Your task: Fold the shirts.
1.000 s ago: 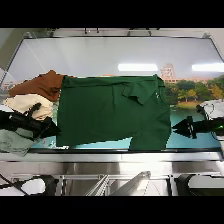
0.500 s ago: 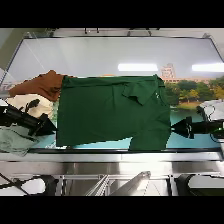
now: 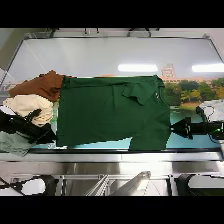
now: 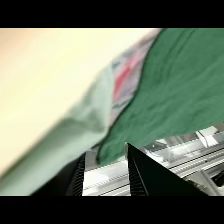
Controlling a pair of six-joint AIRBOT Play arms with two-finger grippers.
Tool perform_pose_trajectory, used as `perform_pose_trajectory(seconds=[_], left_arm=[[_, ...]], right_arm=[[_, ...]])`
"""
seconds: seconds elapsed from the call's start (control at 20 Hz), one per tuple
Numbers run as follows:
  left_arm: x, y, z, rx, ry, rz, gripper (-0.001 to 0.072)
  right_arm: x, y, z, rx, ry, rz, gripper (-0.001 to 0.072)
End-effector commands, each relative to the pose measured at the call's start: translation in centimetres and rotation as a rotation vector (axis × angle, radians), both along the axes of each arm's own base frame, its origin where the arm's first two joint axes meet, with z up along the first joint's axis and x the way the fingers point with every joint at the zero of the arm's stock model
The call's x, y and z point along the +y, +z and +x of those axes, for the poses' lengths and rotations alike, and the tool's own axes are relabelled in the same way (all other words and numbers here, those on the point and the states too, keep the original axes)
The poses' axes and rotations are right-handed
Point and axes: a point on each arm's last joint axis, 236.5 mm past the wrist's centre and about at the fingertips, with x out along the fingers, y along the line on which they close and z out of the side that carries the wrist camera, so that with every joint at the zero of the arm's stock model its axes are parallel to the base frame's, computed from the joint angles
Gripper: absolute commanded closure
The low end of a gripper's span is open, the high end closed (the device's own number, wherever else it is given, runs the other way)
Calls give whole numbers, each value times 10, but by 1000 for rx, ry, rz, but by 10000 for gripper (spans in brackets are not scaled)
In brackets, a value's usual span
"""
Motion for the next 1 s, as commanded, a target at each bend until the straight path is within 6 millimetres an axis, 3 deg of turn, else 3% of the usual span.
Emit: perform_pose_trajectory(seconds=[0.0,0.15,0.3,0.35,0.4,0.5,0.65,0.8,0.95], left_arm=[[-9,-22,31,-129,-3,69,411],[-44,-31,38,-129,-23,-3,412],[-70,-26,43,-133,-62,-106,435],[-69,-25,45,-130,-69,-111,530],[-69,-23,47,-127,-75,-119,669],[-67,-21,53,-142,-73,-113,679],[-66,-20,57,-151,-72,-110,679],[-65,-21,55,-146,-78,-109,679],[-65,-20,54,-143,-80,-112,679]], right_arm=[[2,4,4,-13,-15,18,336],[10,12,-4,0,13,69,335],[26,7,-36,95,54,114,335],[29,1,-50,158,64,107,335],[32,-3,-61,202,69,105,335],[37,-4,-69,238,66,117,336],[37,-1,-45,141,10,129,338],[22,-8,-18,70,-61,68,339],[13,-10,-5,43,-94,36,340]])
